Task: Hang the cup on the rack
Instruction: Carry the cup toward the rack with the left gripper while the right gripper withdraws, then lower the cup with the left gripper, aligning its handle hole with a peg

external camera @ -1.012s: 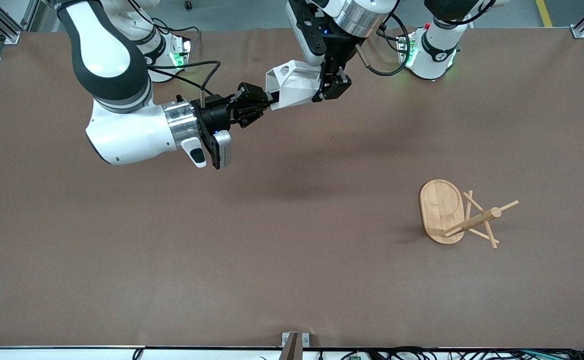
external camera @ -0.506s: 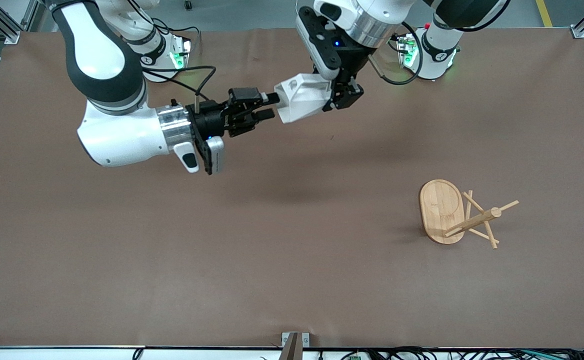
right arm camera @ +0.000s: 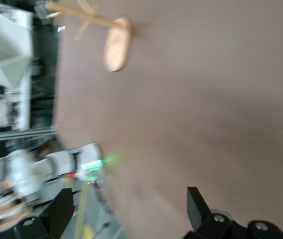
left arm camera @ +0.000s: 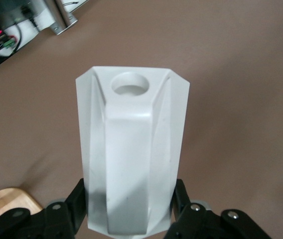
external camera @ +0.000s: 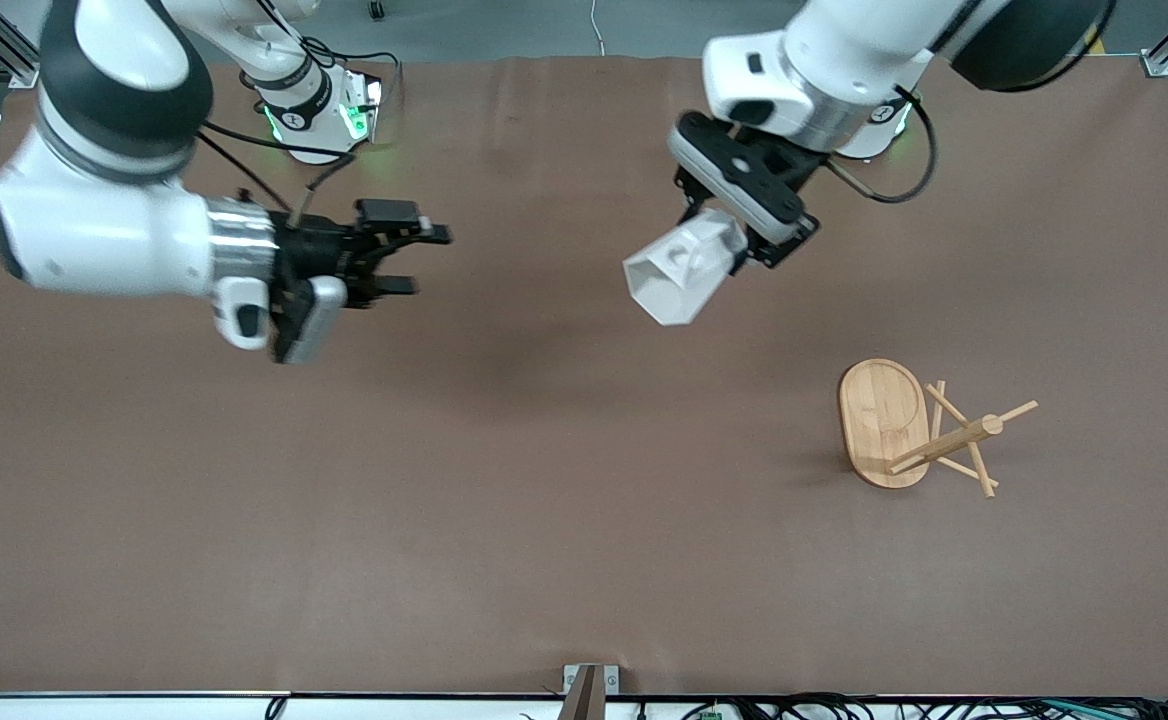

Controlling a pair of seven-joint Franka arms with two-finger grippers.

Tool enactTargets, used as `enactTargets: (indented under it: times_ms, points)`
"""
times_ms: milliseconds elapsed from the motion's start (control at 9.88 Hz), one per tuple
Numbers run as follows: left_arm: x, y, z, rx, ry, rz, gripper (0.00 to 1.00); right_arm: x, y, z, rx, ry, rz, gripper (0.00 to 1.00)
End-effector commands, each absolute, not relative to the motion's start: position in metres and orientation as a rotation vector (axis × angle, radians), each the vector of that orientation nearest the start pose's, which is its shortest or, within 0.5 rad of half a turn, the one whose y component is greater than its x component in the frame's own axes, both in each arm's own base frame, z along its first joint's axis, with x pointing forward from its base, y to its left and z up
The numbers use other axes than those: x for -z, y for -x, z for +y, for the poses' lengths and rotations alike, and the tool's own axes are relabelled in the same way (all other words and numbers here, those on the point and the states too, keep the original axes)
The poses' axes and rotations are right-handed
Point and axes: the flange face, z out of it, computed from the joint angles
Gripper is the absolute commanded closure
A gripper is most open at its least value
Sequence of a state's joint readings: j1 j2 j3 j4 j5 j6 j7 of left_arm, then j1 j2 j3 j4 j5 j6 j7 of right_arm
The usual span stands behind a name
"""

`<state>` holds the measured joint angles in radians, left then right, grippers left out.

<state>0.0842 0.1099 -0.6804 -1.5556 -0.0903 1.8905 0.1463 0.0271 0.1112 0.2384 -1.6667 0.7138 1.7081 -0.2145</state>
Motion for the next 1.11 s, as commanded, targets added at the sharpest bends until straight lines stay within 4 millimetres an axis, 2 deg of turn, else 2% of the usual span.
enactTargets:
  times_ms: [0,202,405,506,607,708,810,911,1012]
  points:
    - [-0.577,-0.538,-0.296,0.235,3.168,1.008,0.78,-0.591,-0.539,0.169,-0.011,2.579,-0.371,0.00]
    - [-0.565,-0.553,-0.261,0.193,3.222,0.797,0.78,-0.606,-0.538,0.141,0.045,2.732,-0.336,0.00]
    - [-0.555,-0.562,-0.229,0.161,3.245,0.624,0.78,-0.608,-0.549,0.098,0.099,2.914,-0.314,0.00]
    - [-0.551,-0.564,-0.218,0.145,3.251,0.567,0.78,-0.608,-0.553,0.068,0.107,2.945,-0.264,0.00]
    - [-0.549,-0.569,-0.205,0.139,3.260,0.507,0.78,-0.609,-0.556,0.049,0.114,2.955,-0.220,0.00]
    - [-0.546,-0.569,-0.200,0.113,3.261,0.495,0.78,-0.627,-0.559,0.020,0.168,2.947,-0.145,0.00]
    - [-0.543,-0.572,-0.188,0.093,3.265,0.461,0.78,-0.645,-0.559,0.010,0.211,2.963,-0.130,0.00]
    - [-0.535,-0.569,-0.189,0.069,3.261,0.455,0.78,-0.654,-0.563,0.000,0.209,2.968,-0.108,0.00]
    - [-0.525,-0.572,-0.174,0.042,3.261,0.397,0.78,-0.663,-0.562,-0.009,0.206,3.009,-0.098,0.00]
